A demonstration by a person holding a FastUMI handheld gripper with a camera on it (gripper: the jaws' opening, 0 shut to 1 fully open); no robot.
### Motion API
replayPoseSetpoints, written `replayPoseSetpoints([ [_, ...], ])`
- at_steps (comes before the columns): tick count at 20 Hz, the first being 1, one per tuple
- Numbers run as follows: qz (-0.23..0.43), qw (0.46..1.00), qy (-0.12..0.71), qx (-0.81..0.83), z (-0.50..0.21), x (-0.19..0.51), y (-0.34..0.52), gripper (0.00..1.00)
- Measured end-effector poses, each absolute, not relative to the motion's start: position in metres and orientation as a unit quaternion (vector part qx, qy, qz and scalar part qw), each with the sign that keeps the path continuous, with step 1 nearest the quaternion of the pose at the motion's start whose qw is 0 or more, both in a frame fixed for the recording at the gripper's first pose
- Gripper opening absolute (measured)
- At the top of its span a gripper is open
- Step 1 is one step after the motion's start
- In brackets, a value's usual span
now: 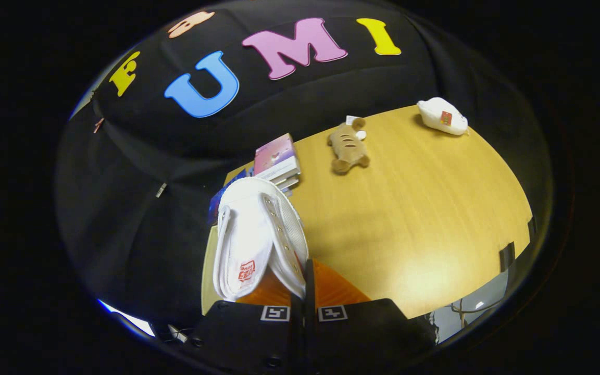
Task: Open the storage box then place both shoes into the box .Put the left shoe in first, then the right shoe, with the right side of both shoes facing outward in a uniform manner.
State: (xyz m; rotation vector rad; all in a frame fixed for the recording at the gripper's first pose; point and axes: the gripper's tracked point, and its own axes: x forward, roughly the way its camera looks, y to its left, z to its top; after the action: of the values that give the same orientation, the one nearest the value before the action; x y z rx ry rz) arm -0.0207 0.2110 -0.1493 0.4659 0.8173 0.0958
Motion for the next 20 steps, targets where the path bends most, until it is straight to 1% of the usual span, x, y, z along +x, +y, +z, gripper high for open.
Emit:
replayPoseSetpoints([
  [3,0.067,0.887,0.402,0.219,-0.150,-0.013,0.264,0.05],
  [6,0.065,0.884,0.414,0.209,-0.161,-0.005,0.297,0.05],
  [11,0.039,0.885,0.429,0.175,-0.189,0.005,0.315,0.05],
  [13,0.045,0.881,0.441,0.169,-0.197,0.001,0.321,0.06],
  [15,0.065,0.877,0.440,0.180,-0.194,-0.003,0.330,0.42],
  [18,0.073,0.893,0.412,0.165,-0.189,0.001,0.317,0.97],
  [19,0.077,0.897,0.405,0.160,-0.187,0.000,0.311,0.95],
  [20,0.081,0.900,0.398,0.156,-0.180,-0.002,0.302,0.99],
])
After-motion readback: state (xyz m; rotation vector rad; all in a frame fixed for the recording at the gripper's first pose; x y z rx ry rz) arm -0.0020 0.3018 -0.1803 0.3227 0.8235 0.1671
